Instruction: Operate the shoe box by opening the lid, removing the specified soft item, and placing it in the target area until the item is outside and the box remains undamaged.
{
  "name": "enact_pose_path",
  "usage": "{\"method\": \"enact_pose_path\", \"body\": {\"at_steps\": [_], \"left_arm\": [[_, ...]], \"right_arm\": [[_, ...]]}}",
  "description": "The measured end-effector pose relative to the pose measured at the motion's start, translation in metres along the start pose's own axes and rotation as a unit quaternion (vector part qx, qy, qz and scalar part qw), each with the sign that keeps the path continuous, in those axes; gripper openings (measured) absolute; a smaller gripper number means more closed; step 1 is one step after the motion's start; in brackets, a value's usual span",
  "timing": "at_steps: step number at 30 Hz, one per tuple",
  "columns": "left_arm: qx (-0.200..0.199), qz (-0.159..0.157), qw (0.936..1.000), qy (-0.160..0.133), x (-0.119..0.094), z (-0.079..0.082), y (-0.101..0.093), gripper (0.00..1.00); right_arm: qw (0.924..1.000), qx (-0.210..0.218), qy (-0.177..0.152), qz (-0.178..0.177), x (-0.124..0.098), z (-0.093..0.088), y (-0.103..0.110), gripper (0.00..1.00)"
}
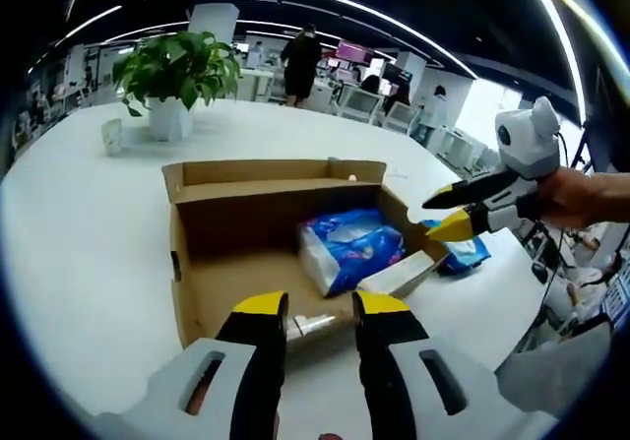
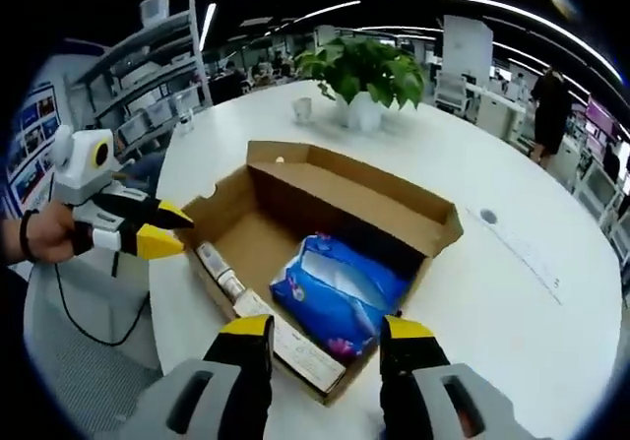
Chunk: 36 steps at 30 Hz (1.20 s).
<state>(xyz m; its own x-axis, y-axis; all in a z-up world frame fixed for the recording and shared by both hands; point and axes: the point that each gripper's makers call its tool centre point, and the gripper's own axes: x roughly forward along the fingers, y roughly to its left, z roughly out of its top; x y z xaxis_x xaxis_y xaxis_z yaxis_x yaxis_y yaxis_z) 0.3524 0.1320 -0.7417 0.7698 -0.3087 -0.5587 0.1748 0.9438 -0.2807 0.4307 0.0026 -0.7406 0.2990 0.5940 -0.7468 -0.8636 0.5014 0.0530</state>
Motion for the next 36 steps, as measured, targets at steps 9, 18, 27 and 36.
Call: {"method": "enact_pose_path", "body": {"at_steps": [9,18,27,36], "left_arm": [[-0.005,-0.005,1.0,0.0,0.0,-0.008,0.003,0.32],[-0.01,-0.005,0.9999,-0.01,-0.001,-0.003,0.006,0.37],[-0.006,-0.008,0.9998,-0.015,-0.001,0.0,0.004,0.38],[-0.01,-0.007,0.9998,-0.016,-0.001,-0.001,0.005,0.36]], "right_arm": [[0.9973,-0.061,0.035,0.019,0.023,0.01,0.001,0.48],[0.9915,-0.095,0.079,0.04,0.054,0.007,-0.005,0.54],[0.9835,-0.139,0.103,0.054,0.074,0.01,-0.015,0.61],[0.9737,-0.168,0.137,0.07,0.087,0.005,-0.013,0.67]]}}
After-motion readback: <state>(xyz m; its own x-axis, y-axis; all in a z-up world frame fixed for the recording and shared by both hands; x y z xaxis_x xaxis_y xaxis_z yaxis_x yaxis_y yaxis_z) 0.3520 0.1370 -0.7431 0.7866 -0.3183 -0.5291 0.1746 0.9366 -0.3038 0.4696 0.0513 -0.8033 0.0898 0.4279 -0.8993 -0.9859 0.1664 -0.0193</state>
